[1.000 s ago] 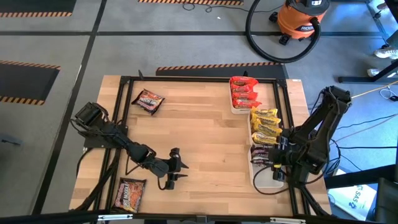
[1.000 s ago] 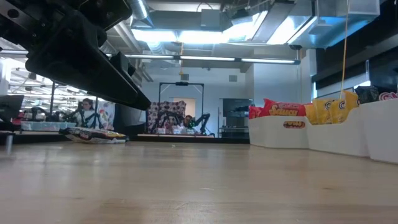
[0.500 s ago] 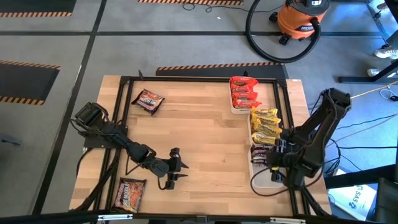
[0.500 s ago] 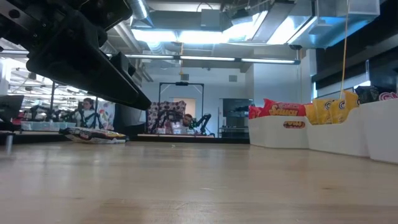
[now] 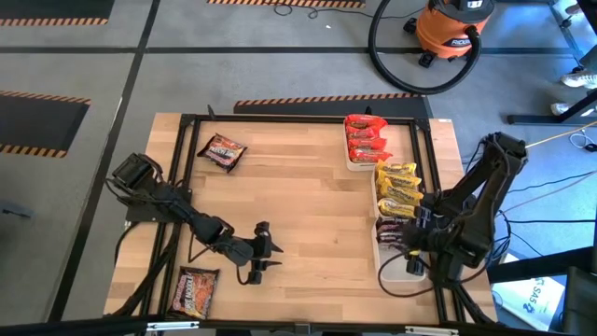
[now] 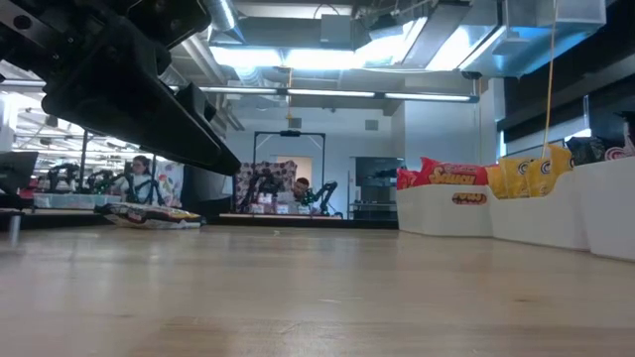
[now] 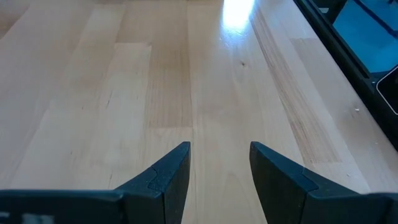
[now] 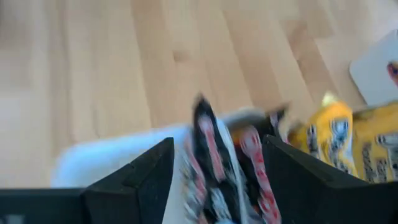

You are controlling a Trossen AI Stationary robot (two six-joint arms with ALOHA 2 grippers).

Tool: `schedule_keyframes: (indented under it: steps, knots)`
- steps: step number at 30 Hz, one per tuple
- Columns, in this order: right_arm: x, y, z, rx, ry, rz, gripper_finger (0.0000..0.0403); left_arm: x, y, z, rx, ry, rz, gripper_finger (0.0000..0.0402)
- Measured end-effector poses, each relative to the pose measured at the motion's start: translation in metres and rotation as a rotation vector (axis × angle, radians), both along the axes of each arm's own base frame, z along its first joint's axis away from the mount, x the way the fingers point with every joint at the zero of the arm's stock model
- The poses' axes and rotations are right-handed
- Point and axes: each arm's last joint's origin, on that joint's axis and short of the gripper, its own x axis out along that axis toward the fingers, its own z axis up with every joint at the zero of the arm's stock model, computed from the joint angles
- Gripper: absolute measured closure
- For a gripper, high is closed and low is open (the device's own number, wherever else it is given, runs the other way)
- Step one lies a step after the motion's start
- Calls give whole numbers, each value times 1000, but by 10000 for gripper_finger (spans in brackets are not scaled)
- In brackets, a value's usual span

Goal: Sort Maruchan noodles
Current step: Put the black noodle pack into the bottom white bin

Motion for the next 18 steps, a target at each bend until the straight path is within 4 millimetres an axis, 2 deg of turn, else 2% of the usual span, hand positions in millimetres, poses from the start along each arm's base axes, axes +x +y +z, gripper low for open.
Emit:
schedule_keyframes:
  steps: [3, 7, 12, 18]
  knots:
    - [5, 5, 14, 58, -134, -65, 178, -2, 2, 9, -11, -9, 6, 241]
    - [11, 9, 19, 87, -303, -121, 178, -14, 11, 26, -5, 20, 101, 241]
    - [20, 12, 3, 43, -467, -179, 178, -35, 38, 50, -29, 67, 350, 241]
    - [57, 6, -18, -18, -460, -236, 178, -61, 86, 63, -9, 190, 630, 241]
